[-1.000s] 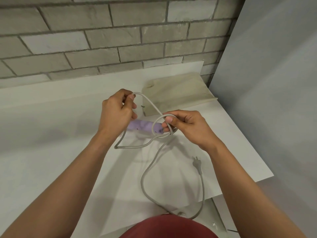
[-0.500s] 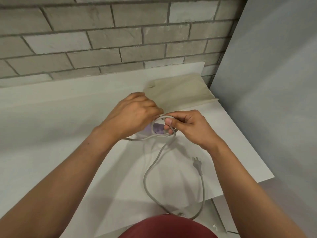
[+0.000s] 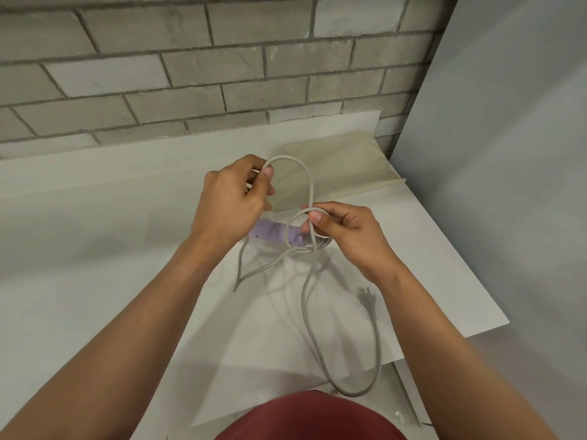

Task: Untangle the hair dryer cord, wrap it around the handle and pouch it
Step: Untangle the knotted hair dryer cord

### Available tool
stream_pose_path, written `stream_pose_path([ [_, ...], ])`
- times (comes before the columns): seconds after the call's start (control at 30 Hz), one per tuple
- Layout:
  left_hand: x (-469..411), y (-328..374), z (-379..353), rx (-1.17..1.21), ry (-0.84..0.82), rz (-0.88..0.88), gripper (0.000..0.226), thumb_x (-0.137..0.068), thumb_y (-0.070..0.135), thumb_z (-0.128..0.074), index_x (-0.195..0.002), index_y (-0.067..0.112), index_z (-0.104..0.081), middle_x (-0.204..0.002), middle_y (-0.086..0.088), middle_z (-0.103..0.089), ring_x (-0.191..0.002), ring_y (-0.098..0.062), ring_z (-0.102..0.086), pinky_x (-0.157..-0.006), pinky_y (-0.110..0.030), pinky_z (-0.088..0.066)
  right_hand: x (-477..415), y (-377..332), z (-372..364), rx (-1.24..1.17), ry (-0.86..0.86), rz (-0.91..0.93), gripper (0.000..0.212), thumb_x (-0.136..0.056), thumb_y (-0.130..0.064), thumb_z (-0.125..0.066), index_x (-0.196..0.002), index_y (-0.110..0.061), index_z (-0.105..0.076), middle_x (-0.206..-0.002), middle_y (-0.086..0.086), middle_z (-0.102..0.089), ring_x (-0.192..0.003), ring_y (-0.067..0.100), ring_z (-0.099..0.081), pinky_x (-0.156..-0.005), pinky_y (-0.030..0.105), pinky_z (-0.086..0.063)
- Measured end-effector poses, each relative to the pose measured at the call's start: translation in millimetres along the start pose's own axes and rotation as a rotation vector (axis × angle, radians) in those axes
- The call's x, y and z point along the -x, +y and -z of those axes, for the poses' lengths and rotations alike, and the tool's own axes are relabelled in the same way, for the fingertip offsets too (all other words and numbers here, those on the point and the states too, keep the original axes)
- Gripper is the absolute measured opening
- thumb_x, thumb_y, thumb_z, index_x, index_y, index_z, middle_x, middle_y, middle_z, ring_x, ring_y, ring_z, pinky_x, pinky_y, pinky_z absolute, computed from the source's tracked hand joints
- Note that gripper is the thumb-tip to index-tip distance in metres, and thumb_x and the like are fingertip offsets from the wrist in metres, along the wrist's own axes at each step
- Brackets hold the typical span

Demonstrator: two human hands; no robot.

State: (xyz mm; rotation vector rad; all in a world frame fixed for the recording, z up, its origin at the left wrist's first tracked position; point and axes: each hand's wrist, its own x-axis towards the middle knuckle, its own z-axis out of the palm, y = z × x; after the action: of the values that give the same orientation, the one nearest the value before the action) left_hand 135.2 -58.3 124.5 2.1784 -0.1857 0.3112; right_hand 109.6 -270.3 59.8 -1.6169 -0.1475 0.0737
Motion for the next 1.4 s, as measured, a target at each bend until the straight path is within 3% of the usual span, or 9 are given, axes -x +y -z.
stream_pose_path([
  [0.13,-3.7,-4.5,10.0,-0.427,-0.010,-0.282,0.062,-0.094,0.018,-0.065,-0.153,0.021,-0.044,-0.139,-0.008,-0.061,-0.125,-0.030,-0.058,-0.102,-0.048,-0.049,-0.6,-5.0,4.1,0.066,-0.064,-0.015,0.014,-0.103,-0.021,-0.068,-0.107,-0.017,-0.080,-0.082,-0.003,-0.079,-0.079,0.011,-0.076,-0.076,0.016,-0.054],
  [0.23,-5.0,4.7,12.8,-0.695,-0.127,-0.645,0.075,-0.088,0.018,-0.074,-0.156,0.016,-0.043,-0.150,-0.015,-0.051,-0.140,-0.039,-0.046,-0.118,-0.054,-0.033,-2.0,-11.5,7.9,0.128,-0.129,-0.016,0.017,-0.105,-0.021,-0.066,-0.113,-0.017,-0.080,-0.082,-0.006,-0.078,-0.078,0.006,-0.076,-0.075,0.012,-0.052],
  [0.43,-15.5,14.2,16.3,-0.695,-0.035,-0.628,0.028,-0.101,0.040,-0.061,-0.113,0.017,-0.070,-0.090,-0.009,-0.075,-0.084,-0.037,-0.067,-0.081,-0.043,-0.046,-1.8,-13.6,10.1,0.169,-0.138,-0.001,0.016,-0.104,-0.023,-0.066,-0.109,-0.021,-0.081,-0.083,-0.005,-0.080,-0.074,0.007,-0.074,-0.074,0.014,-0.052],
  [0.6,-18.2,3.3,25.8,-0.293,0.232,-0.219,0.028,-0.100,0.051,-0.054,-0.095,0.023,-0.054,-0.065,-0.001,-0.065,-0.067,-0.034,-0.062,-0.063,-0.038,-0.046,-0.8,-10.8,3.7,-0.008,-0.101,0.006,0.015,-0.104,-0.022,-0.067,-0.110,-0.021,-0.081,-0.095,0.003,-0.081,-0.084,0.018,-0.078,-0.077,0.026,-0.059],
  [0.73,-19.5,-7.2,33.4,-0.028,0.324,0.024,0.026,-0.095,0.048,-0.056,-0.087,0.023,-0.050,-0.065,-0.003,-0.068,-0.063,-0.014,-0.061,-0.065,-0.031,-0.049,-3.7,-10.1,-1.9,0.020,-0.083,-0.018,0.019,-0.106,-0.022,-0.064,-0.118,-0.018,-0.078,-0.097,0.001,-0.081,-0.080,0.013,-0.077,-0.072,0.018,-0.055],
  [0.87,-17.4,-31.4,40.0,-0.448,0.196,0.067,0.023,-0.099,0.034,-0.058,-0.110,0.014,-0.058,-0.103,-0.013,-0.070,-0.095,-0.039,-0.059,-0.079,-0.048,-0.049,-7.4,-12.6,1.2,0.116,-0.069,0.017,0.019,-0.106,-0.020,-0.064,-0.116,-0.023,-0.079,-0.093,-0.003,-0.080,-0.068,0.010,-0.067,-0.073,0.017,-0.054],
  [1.03,-10.0,-23.1,29.1,-0.683,-0.114,-0.426,0.065,-0.088,0.012,-0.073,-0.147,0.003,-0.050,-0.149,-0.023,-0.050,-0.140,-0.045,-0.044,-0.116,-0.057,-0.033,-7.4,-14.7,1.8,0.167,-0.144,0.026,0.025,-0.106,-0.017,-0.062,-0.108,-0.034,-0.080,-0.089,-0.005,-0.078,-0.067,0.008,-0.063,-0.071,0.017,-0.054],
  [1.2,-3.0,-14.2,7.7,-0.592,-0.514,-0.537,0.034,-0.104,0.026,-0.051,-0.136,0.027,-0.062,-0.124,0.006,-0.067,-0.111,-0.024,-0.063,-0.090,-0.047,-0.053,-7.2,-14.8,4.4,0.192,-0.154,0.024,0.020,-0.105,-0.025,-0.064,-0.109,-0.034,-0.081,-0.095,-0.004,-0.080,-0.085,0.022,-0.075,-0.085,0.031,-0.061],
  [1.4,-3.7,-13.4,5.0,-0.131,-0.095,-0.279,0.015,-0.104,0.027,-0.058,-0.107,0.021,-0.072,-0.081,0.010,-0.073,-0.068,-0.014,-0.070,-0.069,-0.031,-0.056,-5.6,-8.6,9.1,0.215,-0.040,0.037,0.016,-0.104,-0.035,-0.065,-0.108,-0.039,-0.080,-0.102,-0.012,-0.080,-0.093,0.006,-0.072,-0.088,0.023,-0.056],
])
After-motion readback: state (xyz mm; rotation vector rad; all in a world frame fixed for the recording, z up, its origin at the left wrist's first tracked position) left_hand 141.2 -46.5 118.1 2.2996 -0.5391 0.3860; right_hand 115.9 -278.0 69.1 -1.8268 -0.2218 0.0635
